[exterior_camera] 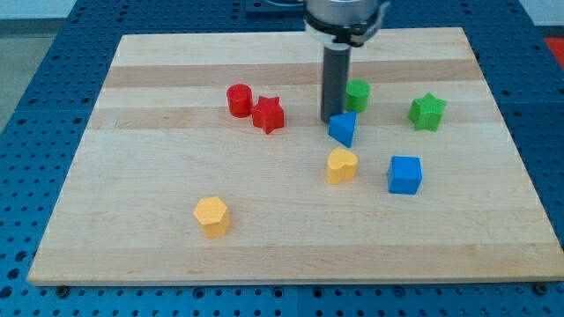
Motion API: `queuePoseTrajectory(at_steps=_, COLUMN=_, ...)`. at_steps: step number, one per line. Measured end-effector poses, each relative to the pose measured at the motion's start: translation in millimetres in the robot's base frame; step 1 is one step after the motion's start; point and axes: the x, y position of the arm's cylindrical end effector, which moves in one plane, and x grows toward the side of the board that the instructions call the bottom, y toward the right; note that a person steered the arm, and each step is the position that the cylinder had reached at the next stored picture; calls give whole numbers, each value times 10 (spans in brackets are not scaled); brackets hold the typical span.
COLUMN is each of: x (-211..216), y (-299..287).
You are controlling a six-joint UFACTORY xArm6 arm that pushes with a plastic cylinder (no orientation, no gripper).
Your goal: Separate the yellow heart and the blue triangle
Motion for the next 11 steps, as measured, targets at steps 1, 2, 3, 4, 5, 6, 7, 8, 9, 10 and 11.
queuePoseTrajectory(at_steps=1, x=246, y=46)
queuePoseTrajectory(at_steps=2, x=363, y=97)
queuePoseTrajectory(at_steps=3, x=363, y=172)
queuePoseTrajectory(at_steps=4, x=365, y=176)
queuePoseTrajectory(at_steps=5, x=379, y=176)
queuePoseTrajectory(at_steps=6, x=512, y=119)
queuePoseTrajectory(at_steps=7, x=713, y=81)
queuePoseTrajectory(at_steps=8, x=913, y=81)
queuePoseTrajectory(at_steps=9, x=1074, y=81)
queuePoseTrajectory(at_steps=10, x=1147, y=81)
queuePoseTrajectory(at_steps=11, x=1152, y=74)
